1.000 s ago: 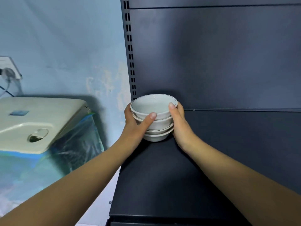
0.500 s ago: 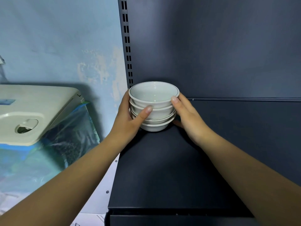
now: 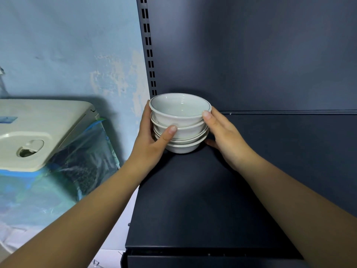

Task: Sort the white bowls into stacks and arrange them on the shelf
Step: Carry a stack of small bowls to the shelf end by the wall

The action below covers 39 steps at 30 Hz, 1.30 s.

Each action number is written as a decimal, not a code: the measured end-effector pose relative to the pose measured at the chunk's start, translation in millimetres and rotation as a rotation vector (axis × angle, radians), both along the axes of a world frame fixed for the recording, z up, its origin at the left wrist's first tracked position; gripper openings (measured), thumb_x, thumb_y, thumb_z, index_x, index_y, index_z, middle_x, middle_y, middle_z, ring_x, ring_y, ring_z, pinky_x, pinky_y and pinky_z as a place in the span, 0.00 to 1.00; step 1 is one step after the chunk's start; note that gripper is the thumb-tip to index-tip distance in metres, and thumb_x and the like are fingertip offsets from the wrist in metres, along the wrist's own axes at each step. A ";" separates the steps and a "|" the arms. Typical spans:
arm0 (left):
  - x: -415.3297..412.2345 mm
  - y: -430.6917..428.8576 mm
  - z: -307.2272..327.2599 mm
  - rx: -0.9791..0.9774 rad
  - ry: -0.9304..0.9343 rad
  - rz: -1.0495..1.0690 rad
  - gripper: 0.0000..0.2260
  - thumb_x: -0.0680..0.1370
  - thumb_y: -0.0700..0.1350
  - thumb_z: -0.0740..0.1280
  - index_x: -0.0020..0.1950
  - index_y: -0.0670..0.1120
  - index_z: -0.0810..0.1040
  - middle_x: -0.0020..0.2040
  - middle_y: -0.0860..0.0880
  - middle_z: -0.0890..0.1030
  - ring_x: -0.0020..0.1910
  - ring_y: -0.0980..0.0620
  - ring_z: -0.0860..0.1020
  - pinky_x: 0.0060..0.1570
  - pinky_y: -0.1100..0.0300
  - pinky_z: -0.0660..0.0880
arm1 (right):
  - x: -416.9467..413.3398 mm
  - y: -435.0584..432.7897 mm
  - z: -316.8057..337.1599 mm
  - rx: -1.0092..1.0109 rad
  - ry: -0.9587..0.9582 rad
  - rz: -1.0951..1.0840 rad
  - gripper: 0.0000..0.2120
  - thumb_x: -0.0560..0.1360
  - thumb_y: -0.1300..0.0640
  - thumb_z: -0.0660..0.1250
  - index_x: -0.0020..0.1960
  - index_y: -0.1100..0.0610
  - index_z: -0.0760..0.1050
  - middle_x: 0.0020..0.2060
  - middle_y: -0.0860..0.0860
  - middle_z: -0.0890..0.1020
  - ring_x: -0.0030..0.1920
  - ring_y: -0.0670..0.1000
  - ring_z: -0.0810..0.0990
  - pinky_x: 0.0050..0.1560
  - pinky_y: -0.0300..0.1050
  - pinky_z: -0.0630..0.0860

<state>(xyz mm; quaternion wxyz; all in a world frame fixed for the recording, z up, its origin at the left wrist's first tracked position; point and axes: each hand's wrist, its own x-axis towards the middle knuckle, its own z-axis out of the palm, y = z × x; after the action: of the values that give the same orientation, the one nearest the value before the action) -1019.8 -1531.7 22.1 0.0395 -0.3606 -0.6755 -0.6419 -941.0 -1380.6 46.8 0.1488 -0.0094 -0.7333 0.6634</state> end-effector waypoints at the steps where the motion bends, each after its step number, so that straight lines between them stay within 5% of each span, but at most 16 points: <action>1: -0.4 -0.1 -0.5 0.007 -0.002 0.000 0.39 0.70 0.62 0.67 0.72 0.43 0.59 0.68 0.46 0.70 0.67 0.51 0.69 0.68 0.47 0.64 | 0.0 0.4 -0.2 0.001 0.007 0.004 0.16 0.75 0.43 0.60 0.62 0.40 0.71 0.59 0.38 0.77 0.61 0.39 0.74 0.68 0.49 0.67; 5: -0.2 -1.2 -1.5 0.018 -0.019 0.018 0.41 0.68 0.65 0.68 0.72 0.45 0.58 0.69 0.47 0.69 0.68 0.53 0.68 0.69 0.50 0.64 | -1.2 -0.8 -0.6 0.014 0.025 0.006 0.19 0.74 0.44 0.59 0.64 0.43 0.69 0.59 0.38 0.77 0.61 0.39 0.74 0.68 0.50 0.67; 12: 1.6 -2.7 -4.5 0.037 -0.098 0.011 0.37 0.64 0.63 0.70 0.65 0.66 0.50 0.74 0.48 0.60 0.71 0.57 0.64 0.71 0.53 0.62 | -1.0 -1.8 -1.0 0.020 0.039 0.010 0.23 0.74 0.44 0.60 0.68 0.46 0.66 0.61 0.40 0.76 0.62 0.39 0.73 0.69 0.50 0.67; 19: 0.3 0.1 -5.1 0.052 -0.098 0.005 0.29 0.66 0.57 0.67 0.62 0.57 0.57 0.63 0.58 0.69 0.60 0.67 0.72 0.61 0.67 0.68 | -1.1 -2.3 2.3 0.026 0.051 -0.020 0.34 0.69 0.43 0.60 0.74 0.47 0.56 0.68 0.40 0.69 0.67 0.39 0.68 0.70 0.48 0.64; 25: 0.7 -13.5 -12.7 -0.197 -0.074 -0.008 0.55 0.58 0.64 0.74 0.74 0.54 0.44 0.73 0.59 0.60 0.70 0.64 0.62 0.70 0.58 0.61 | 1.4 10.2 -13.5 0.090 -0.036 0.112 0.35 0.69 0.51 0.70 0.72 0.48 0.59 0.66 0.40 0.71 0.66 0.38 0.69 0.68 0.41 0.66; 29: -13.8 -17.6 -15.8 -0.275 -0.035 0.024 0.48 0.59 0.59 0.73 0.74 0.49 0.56 0.67 0.56 0.71 0.64 0.62 0.71 0.65 0.56 0.70 | -13.6 17.8 -17.4 0.153 -0.054 0.126 0.29 0.68 0.61 0.72 0.66 0.52 0.67 0.62 0.42 0.75 0.63 0.39 0.72 0.61 0.30 0.69; 39: -73.2 4.2 -8.7 -0.270 -0.130 0.000 0.39 0.61 0.57 0.72 0.68 0.46 0.65 0.63 0.53 0.75 0.63 0.57 0.73 0.66 0.52 0.69 | -80.1 30.6 -16.4 0.196 -0.047 0.034 0.26 0.69 0.59 0.71 0.66 0.54 0.69 0.61 0.45 0.76 0.62 0.41 0.73 0.61 0.31 0.69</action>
<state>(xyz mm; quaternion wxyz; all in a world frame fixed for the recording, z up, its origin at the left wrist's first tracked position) -1093.0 -1527.5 13.4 -0.0532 -0.3204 -0.7568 -0.5673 -1021.2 -1350.0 30.4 0.1206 0.0021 -0.7981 0.5903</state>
